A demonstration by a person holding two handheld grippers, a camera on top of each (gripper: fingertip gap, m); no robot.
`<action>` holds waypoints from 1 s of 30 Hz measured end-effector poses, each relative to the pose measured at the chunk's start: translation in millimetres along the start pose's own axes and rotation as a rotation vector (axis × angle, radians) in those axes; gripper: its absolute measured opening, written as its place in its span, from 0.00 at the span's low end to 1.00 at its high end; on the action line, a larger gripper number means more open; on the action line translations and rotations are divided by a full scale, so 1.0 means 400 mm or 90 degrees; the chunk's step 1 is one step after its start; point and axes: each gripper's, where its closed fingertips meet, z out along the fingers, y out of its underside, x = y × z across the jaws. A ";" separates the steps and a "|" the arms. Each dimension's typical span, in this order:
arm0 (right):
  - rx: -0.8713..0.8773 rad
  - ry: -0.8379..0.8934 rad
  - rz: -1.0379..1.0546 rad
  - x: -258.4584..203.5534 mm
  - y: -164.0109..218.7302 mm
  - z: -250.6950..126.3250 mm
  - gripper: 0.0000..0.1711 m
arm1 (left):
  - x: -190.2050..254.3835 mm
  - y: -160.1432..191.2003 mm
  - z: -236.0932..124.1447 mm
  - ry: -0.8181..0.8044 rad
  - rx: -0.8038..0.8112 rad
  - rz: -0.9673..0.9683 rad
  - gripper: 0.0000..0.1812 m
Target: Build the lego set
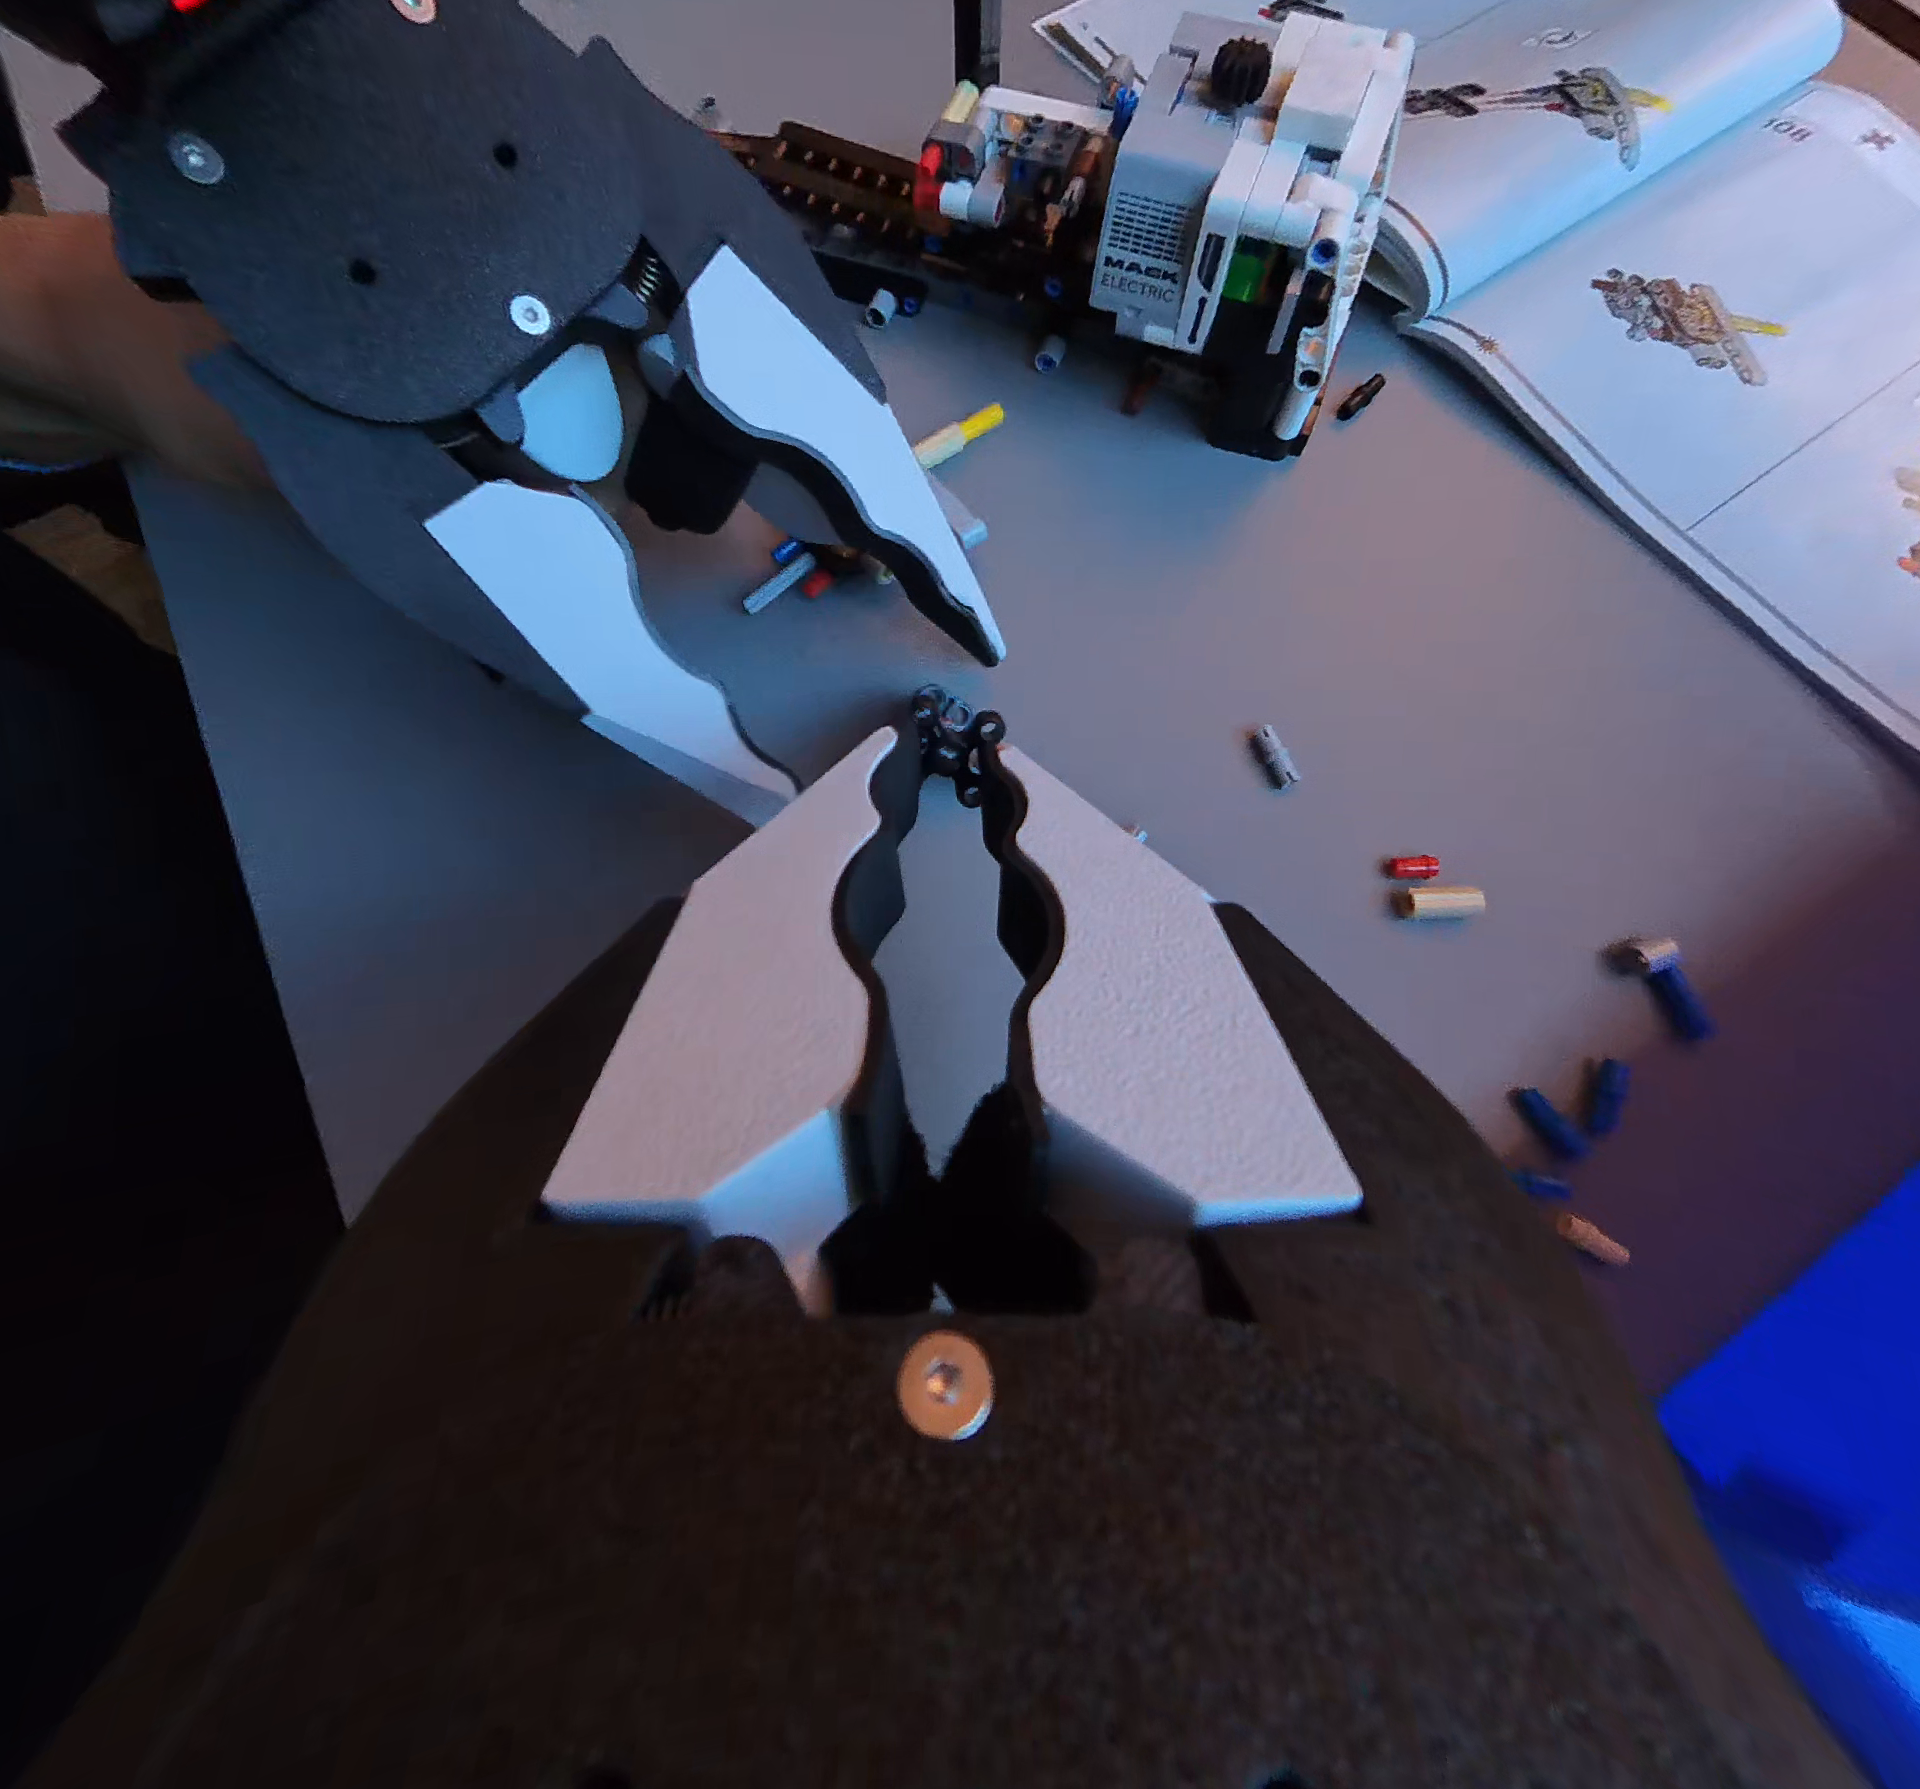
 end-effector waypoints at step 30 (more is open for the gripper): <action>0.210 0.066 -0.100 -0.144 -0.192 0.088 0.06 | -0.168 0.107 -0.245 -0.392 0.024 0.268 0.17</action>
